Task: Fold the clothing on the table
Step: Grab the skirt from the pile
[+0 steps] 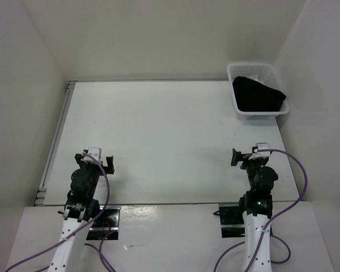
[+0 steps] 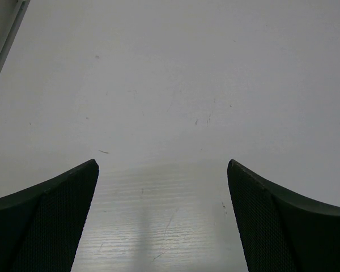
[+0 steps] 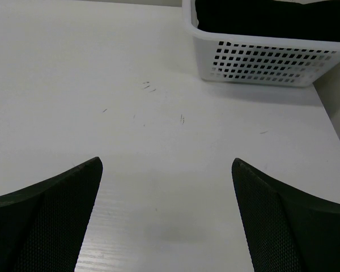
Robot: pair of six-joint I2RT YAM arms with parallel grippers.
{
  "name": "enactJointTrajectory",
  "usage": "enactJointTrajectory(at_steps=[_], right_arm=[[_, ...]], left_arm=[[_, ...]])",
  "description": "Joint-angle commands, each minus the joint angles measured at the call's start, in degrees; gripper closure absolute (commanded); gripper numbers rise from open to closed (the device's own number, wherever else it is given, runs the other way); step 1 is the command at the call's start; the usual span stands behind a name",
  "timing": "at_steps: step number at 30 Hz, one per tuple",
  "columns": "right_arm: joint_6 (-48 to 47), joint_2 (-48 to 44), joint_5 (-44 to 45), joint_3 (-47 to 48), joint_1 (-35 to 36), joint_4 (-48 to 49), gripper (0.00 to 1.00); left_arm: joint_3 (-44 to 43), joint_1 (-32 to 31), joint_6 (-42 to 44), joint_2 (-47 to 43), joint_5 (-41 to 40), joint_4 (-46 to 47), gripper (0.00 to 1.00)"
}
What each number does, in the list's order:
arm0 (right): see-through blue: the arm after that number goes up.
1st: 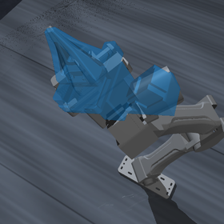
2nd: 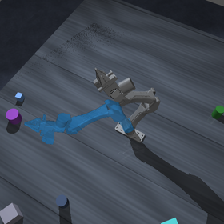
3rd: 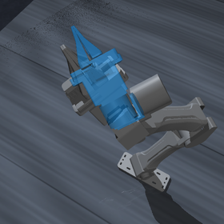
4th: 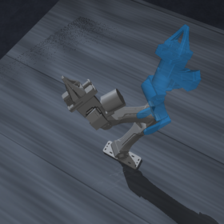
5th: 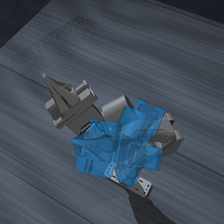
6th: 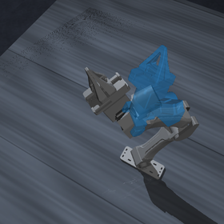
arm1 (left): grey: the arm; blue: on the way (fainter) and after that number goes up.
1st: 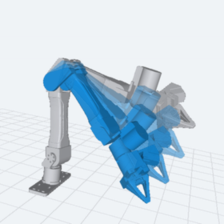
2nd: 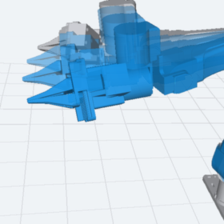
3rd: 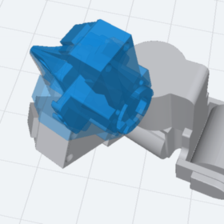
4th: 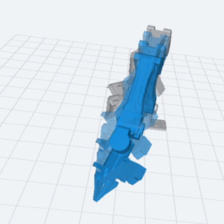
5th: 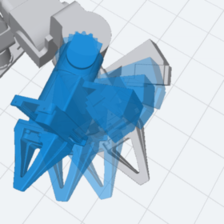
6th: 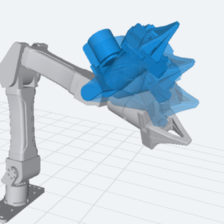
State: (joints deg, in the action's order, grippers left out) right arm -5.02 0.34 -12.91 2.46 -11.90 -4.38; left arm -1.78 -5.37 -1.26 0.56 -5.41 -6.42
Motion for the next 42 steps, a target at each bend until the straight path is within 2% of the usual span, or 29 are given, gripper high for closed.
enactJointTrajectory(at_steps=[1, 10, 12, 14, 17, 21, 22, 28, 29, 31, 33, 34, 36, 39, 42], right_arm=[[-0.61, -4.82, -0.28, -2.72, -0.40, 0.87, 0.01], [-0.09, -4.82, -0.28, -2.72, -0.40, 1.39, 0.01], [-1.13, -4.82, -0.28, -0.09, -0.40, 3.23, 0.01], [-2.37, -4.82, 3.13, 4.47, -0.40, 6.73, 0.01], [1.92, -4.82, 9.56, 12.37, -0.40, 7.72, 0.01], [6.50, -2.90, 9.57, 24.23, 0.12, 2.81, 0.01], [7.12, -1.67, 9.57, 29.83, 0.12, -0.07, 0.01], [4.58, 20.11, 5.79, 54.35, -0.40, -17.91, 0.01], [3.10, 22.66, 5.79, 56.76, -0.40, -23.60, 0.01], [-0.68, 29.15, 4.73, 61.85, -0.40, -28.90, 0.01], [-7.16, 33.04, 2.46, 63.63, -0.40, -35.76, 0.01], [-13.55, 37.41, 1.66, 64.16, -0.40, -37.78, 0.01], [-13.01, 42.61, 4.89, 62.77, -0.40, -39.12, 0.01], [-10.99, 44.05, 4.91, 58.21, -0.40, -36.94, 0.01], [-12.29, 50.18, 0.09, 59.84, 0.21, -39.98, 0.01]], left_arm=[[1.69, 0.44, 0.99, -7.59, 0.93, 1.32, 0.00], [1.69, 0.44, 0.99, -7.59, 0.93, 1.32, 0.00], [1.69, 0.44, 0.99, -7.59, 0.93, 1.32, 0.00], [1.69, 0.44, 0.99, -7.59, 0.93, 1.32, 0.00], [1.69, 0.44, 0.99, -7.59, 0.93, 1.32, 0.00], [1.69, 0.44, 0.99, -7.59, 0.93, 1.32, 0.00], [1.69, 0.44, 0.99, -7.59, 0.93, 1.32, 0.00], [1.69, 0.44, 0.99, -7.59, 0.93, 1.32, 0.00], [1.69, 0.44, 0.99, -7.59, 0.93, 1.32, 0.00], [1.69, 0.44, 0.99, -7.59, 0.93, 1.32, 0.00], [1.69, 0.44, 0.99, -7.59, 0.93, 1.32, 0.00], [1.69, 0.44, 0.99, -7.59, 0.93, 1.32, 0.00], [1.69, 0.44, 0.99, -7.59, 0.93, 1.32, 0.00], [1.69, 0.44, 0.99, -7.59, 0.93, 1.32, 0.00], [0.47, 0.44, 2.57, -7.59, 2.24, 1.32, 0.00]])
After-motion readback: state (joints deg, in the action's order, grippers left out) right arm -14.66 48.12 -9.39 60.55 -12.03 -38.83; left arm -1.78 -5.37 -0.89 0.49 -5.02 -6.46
